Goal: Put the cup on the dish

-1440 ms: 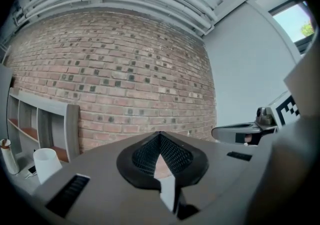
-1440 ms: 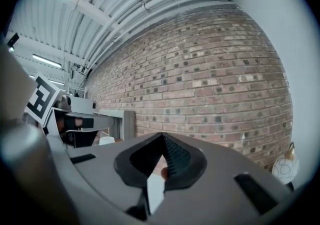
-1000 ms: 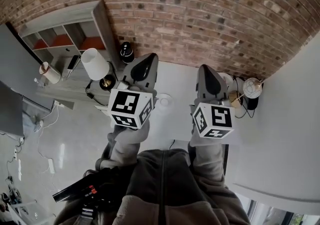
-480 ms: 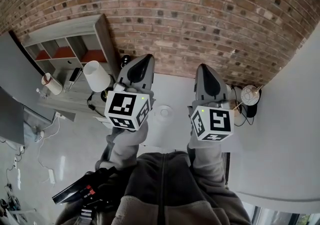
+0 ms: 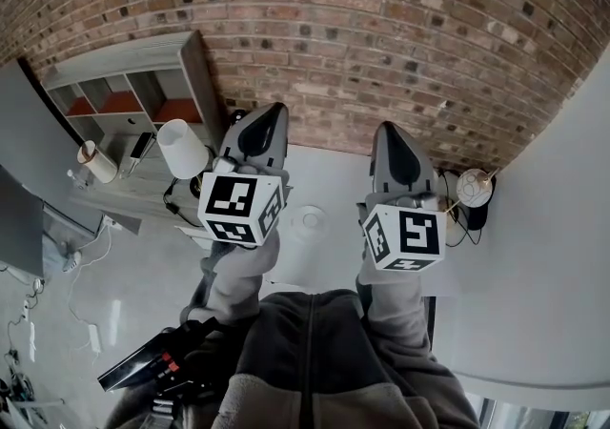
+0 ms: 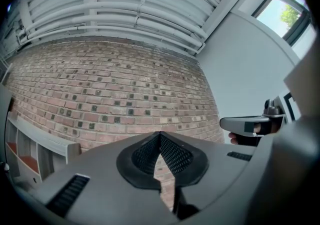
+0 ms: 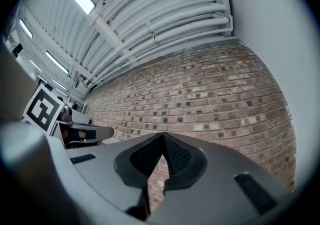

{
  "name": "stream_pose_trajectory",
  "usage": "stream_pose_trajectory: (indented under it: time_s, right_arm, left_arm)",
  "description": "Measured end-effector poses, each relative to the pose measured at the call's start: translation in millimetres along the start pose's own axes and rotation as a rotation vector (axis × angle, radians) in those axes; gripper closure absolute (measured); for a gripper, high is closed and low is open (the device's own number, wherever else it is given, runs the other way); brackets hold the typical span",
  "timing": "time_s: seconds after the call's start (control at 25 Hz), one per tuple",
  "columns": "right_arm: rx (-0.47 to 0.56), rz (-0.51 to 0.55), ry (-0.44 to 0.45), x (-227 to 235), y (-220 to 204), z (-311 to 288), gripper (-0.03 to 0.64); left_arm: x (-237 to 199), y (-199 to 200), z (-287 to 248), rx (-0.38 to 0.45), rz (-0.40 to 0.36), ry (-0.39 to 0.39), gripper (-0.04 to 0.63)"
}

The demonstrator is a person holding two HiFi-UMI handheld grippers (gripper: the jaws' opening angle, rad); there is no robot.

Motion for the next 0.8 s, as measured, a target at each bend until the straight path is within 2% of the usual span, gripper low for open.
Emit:
stream_pose_trajectory:
  time_s: [0.8]
  right_arm:
    - [0.005,0.031,0.026,5,-1,3,0.614]
  left_arm:
    - [8,-13,-15,-0.042,0.018,-0.016,0.591]
Point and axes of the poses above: the fingertips, and each gripper's own axes: z backward along the fingers, x to its right, y out of its top, the point moved 4 cm from there along z, backward along the fingers, and after that the axes turned 6 degrees about z, right-handed, at the moved point
